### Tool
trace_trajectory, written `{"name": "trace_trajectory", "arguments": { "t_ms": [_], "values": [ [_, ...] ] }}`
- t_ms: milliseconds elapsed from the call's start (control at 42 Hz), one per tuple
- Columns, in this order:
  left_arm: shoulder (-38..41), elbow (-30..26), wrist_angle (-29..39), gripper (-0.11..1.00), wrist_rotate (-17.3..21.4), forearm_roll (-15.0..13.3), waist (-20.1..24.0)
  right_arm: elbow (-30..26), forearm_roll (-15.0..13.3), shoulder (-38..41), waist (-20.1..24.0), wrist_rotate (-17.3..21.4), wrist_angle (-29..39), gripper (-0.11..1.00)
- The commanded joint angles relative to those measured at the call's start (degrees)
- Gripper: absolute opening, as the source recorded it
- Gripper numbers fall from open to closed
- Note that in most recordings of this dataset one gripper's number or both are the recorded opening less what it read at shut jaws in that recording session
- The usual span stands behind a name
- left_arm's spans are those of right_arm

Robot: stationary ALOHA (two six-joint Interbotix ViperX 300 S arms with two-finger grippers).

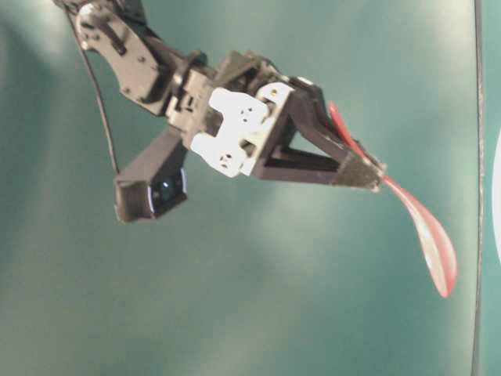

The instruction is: Scoop the yellow hexagonal prism block from the bowl with a spoon using the right arm.

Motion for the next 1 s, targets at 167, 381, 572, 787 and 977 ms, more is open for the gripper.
{"name": "trace_trajectory", "arguments": {
  "t_ms": [167,381,572,787,977],
  "values": [
    [0.3,-0.8,-0.2,0.00,0.0,0.2,0.1,-0.1,0.0,-2.8,0.2,0.0,-0.4,0.23],
    [0.3,-0.8,-0.1,0.00,0.0,0.2,0.0,-0.1,0.0,-3.4,0.2,0.1,-0.4,0.23],
    [0.3,-0.8,-0.2,0.00,0.0,0.2,0.0,-0.1,0.0,-3.4,0.2,0.1,-0.4,0.23],
    [0.4,-0.8,-0.2,0.00,0.0,0.2,0.0,-0.1,0.0,-3.4,0.2,0.0,-0.4,0.23],
    [0.3,-0.8,-0.2,0.00,0.0,0.2,0.0,0.0,-0.1,-3.6,0.2,0.0,-0.4,0.23]
  ]
}}
